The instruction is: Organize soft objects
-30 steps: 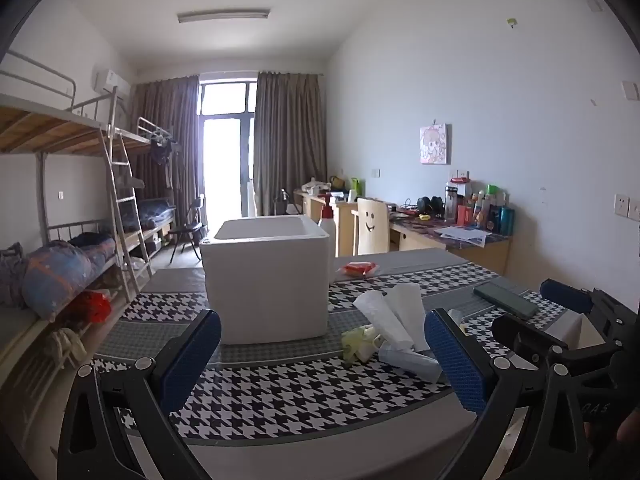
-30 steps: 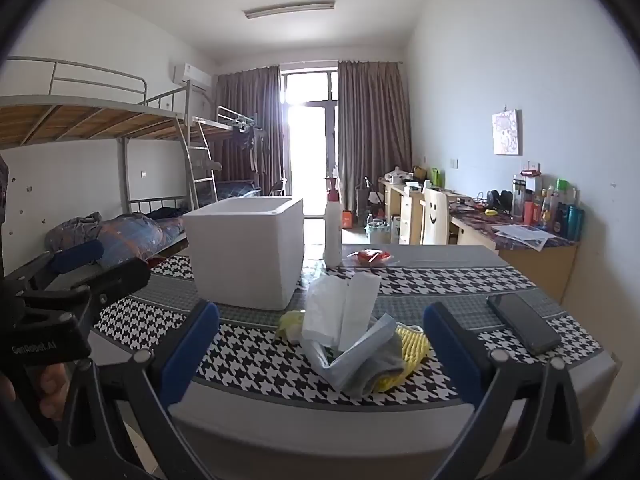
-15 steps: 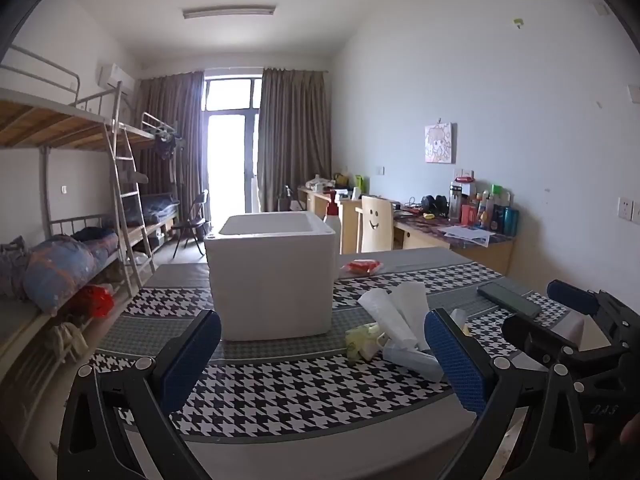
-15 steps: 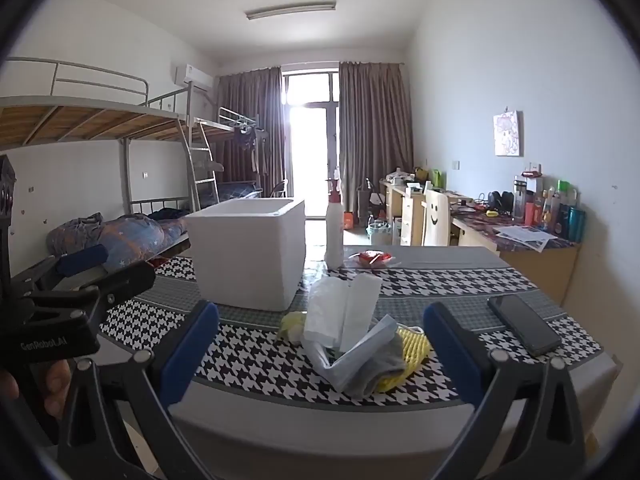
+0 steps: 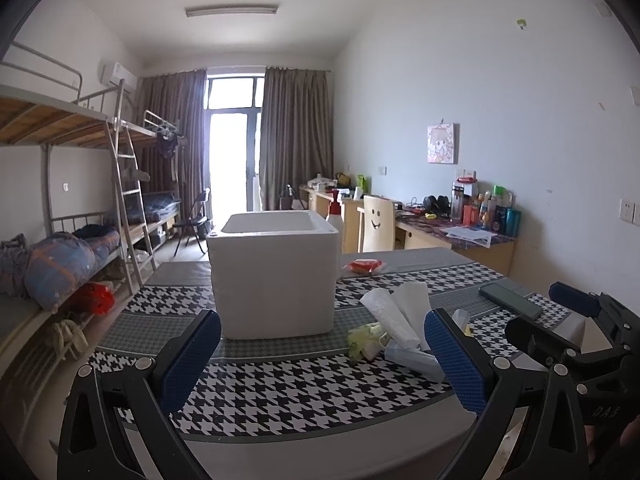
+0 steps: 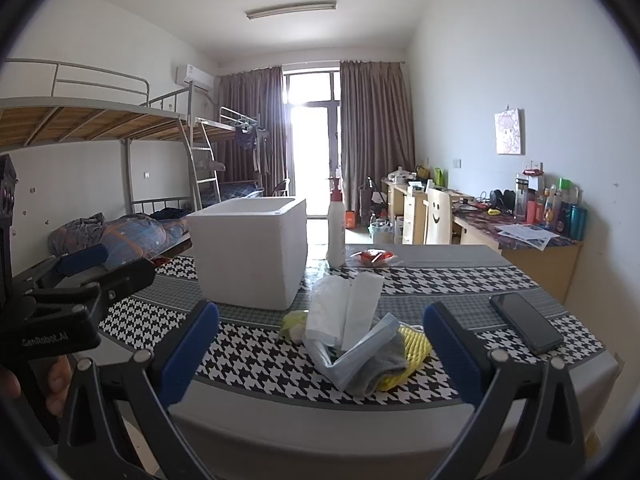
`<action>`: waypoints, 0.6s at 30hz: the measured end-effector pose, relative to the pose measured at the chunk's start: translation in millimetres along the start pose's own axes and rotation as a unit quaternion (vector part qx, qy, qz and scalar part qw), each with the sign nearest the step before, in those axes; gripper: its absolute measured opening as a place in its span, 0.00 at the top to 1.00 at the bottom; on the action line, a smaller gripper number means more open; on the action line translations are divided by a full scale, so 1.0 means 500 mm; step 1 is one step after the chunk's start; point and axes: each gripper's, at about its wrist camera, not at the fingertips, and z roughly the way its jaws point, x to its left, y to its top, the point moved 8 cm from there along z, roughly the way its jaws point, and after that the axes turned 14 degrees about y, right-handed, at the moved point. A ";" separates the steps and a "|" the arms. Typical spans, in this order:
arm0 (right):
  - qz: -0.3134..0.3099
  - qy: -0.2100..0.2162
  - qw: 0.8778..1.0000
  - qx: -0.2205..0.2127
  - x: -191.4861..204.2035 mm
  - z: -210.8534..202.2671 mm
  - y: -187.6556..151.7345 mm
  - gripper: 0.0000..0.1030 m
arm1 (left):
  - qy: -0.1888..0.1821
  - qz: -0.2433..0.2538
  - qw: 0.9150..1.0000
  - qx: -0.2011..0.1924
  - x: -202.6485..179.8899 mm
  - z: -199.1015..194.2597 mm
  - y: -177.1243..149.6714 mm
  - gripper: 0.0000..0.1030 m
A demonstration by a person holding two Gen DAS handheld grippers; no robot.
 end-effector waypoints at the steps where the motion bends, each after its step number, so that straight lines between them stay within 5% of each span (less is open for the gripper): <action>1: -0.001 0.000 1.000 0.000 0.001 0.000 0.000 0.00 | 0.000 0.001 1.000 0.000 -0.002 0.001 0.000 0.01; 18: 0.003 0.001 1.000 0.003 -0.006 0.008 -0.002 0.00 | 0.004 -0.006 1.000 0.000 0.006 0.005 0.000 0.01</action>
